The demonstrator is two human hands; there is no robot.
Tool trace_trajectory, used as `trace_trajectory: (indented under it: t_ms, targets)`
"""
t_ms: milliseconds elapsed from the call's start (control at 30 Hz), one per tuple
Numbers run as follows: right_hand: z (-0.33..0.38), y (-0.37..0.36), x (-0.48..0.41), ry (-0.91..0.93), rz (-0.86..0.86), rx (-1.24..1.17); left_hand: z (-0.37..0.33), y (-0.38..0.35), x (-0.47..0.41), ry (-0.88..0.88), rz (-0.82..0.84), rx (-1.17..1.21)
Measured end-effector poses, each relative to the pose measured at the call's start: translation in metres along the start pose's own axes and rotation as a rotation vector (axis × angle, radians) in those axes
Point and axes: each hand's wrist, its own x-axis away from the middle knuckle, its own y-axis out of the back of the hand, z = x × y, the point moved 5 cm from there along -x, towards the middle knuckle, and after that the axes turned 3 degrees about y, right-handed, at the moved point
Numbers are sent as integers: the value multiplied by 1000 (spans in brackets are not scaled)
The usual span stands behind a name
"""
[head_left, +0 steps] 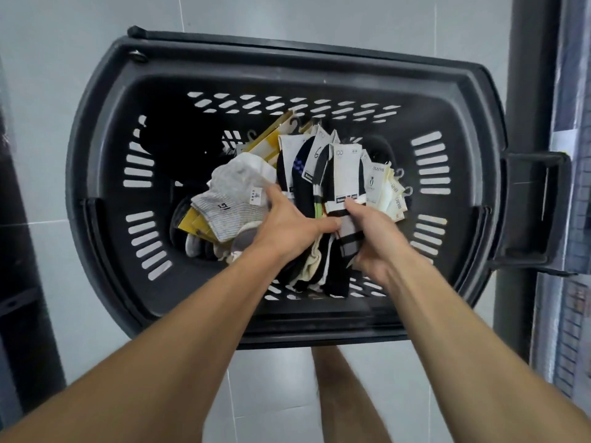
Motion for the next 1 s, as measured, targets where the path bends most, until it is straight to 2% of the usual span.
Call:
trace_trajectory:
  t_ms: [200,367,567,667,733,867,1000]
  targets:
    - [-3,-1,10,253,-98,166,1,0,5,-106,63,138]
    - [25,-16,69,562,-5,338,-5,35,57,-188,140,407]
    - [77,-73,183,825,254,604,-35,105,152,-212,188,745]
    - [110,-124,274,953,426,845,-56,166,231,-245,67,893]
    - [134,-161,350,1126,506,991,-69,209,298,-291,-20,987]
    - [176,-231,526,1405,699,947,-91,288,444,-394,-251,1113]
    - [195,-282,693,1568,955,932,-110,348,588,-527,-510,1168]
